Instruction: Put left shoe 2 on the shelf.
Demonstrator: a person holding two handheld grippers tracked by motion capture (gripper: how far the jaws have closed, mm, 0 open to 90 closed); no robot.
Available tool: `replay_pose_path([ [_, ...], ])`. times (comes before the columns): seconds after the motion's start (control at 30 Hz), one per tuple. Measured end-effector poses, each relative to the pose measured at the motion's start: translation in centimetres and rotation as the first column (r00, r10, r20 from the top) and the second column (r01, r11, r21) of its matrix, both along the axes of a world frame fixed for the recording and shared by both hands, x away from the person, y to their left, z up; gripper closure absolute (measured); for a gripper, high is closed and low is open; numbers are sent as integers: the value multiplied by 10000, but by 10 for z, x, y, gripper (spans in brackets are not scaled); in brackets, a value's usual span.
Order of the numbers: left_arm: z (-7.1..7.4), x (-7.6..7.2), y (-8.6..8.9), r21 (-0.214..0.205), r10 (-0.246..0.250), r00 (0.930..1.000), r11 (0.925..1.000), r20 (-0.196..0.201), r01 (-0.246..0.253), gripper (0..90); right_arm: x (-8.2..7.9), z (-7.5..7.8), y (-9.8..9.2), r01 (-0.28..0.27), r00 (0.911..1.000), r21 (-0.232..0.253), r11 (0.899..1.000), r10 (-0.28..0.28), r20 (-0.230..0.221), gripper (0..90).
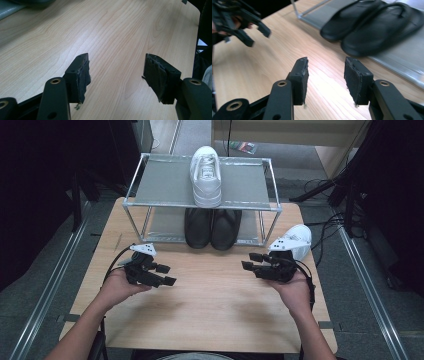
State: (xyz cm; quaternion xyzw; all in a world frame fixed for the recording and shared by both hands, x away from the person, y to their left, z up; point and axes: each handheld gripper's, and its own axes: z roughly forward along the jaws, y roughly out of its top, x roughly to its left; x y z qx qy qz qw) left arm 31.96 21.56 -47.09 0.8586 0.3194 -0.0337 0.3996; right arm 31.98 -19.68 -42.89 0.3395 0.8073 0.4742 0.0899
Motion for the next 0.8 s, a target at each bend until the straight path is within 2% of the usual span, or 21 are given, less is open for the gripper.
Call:
replay_pose_path([
  [0.2,0,1,-5,55,-159,9999,9999,-12,159,378,0,-4,-22,598,9978,-129,9981,-602,-279,558],
  [0.4,0,3,-9,143,-292,9996,9995,-14,292,378,-2,-5,-42,999,9946,-501,9937,-1012,-234,557],
  [0.63,0,5,-12,177,-379,9993,9991,-20,379,378,5,-11,-65,1797,9827,-607,9818,-1820,-345,565],
  [0.7,-1,6,-12,135,-432,9991,9990,-44,433,378,8,-13,-70,1911,9802,-538,9801,-1934,-416,568],
  [0.8,-1,6,-13,152,-443,9990,9989,-52,444,378,12,-19,-71,1898,9790,-685,9794,-1941,-618,570],
])
